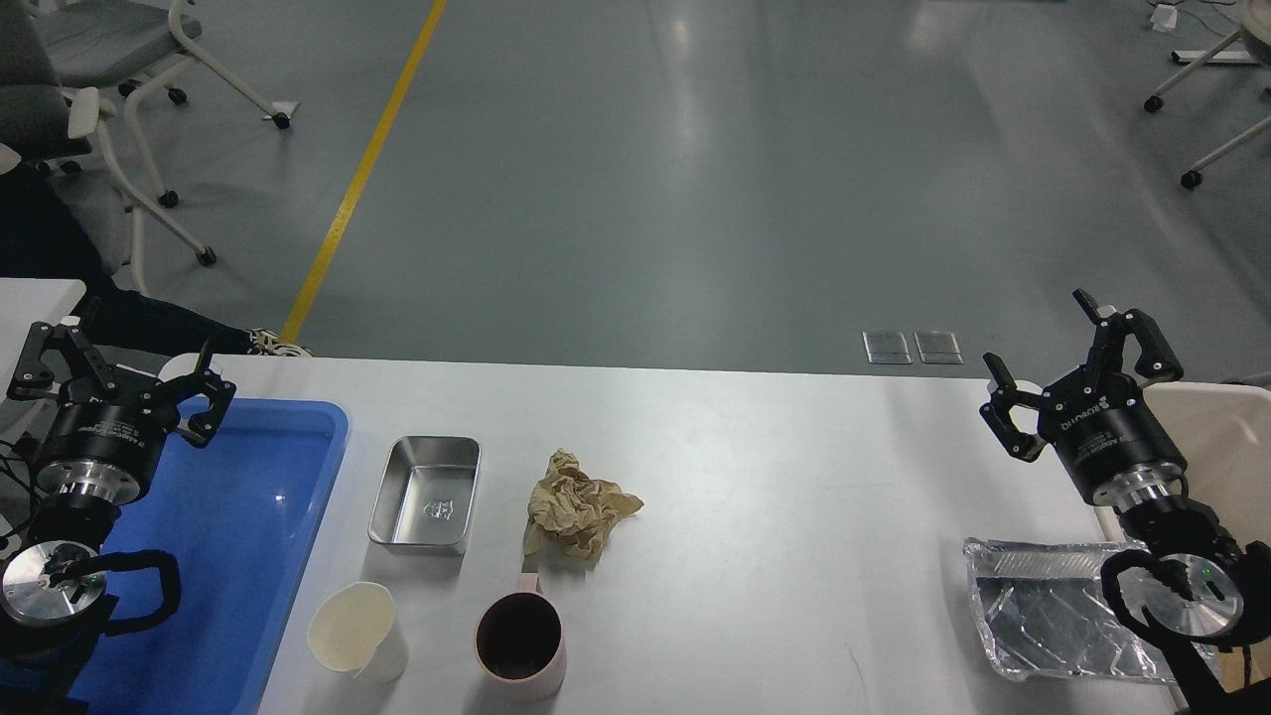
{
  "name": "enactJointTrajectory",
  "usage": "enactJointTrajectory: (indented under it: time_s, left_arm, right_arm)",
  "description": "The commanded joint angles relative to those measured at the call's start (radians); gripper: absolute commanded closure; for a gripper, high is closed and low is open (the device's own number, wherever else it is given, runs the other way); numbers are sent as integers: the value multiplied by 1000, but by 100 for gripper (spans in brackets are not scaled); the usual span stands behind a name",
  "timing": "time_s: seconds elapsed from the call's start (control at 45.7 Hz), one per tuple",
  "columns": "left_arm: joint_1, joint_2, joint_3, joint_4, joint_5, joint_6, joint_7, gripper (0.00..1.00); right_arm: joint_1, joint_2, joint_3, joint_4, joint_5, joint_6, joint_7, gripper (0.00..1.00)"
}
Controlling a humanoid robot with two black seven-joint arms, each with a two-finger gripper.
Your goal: Tidy desktop
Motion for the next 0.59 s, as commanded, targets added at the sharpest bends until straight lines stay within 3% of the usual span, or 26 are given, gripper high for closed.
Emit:
enactJointTrajectory:
  time_s: [0.0, 0.569]
  left_arm:
    - [0, -1, 1, -2, 0, -1, 0, 2]
    - [2, 11, 28, -34, 8, -9, 2, 1]
  right_arm:
    - [0, 0, 8, -2, 0, -2, 0, 0]
    - [0, 0, 7, -1, 0, -2, 0, 0]
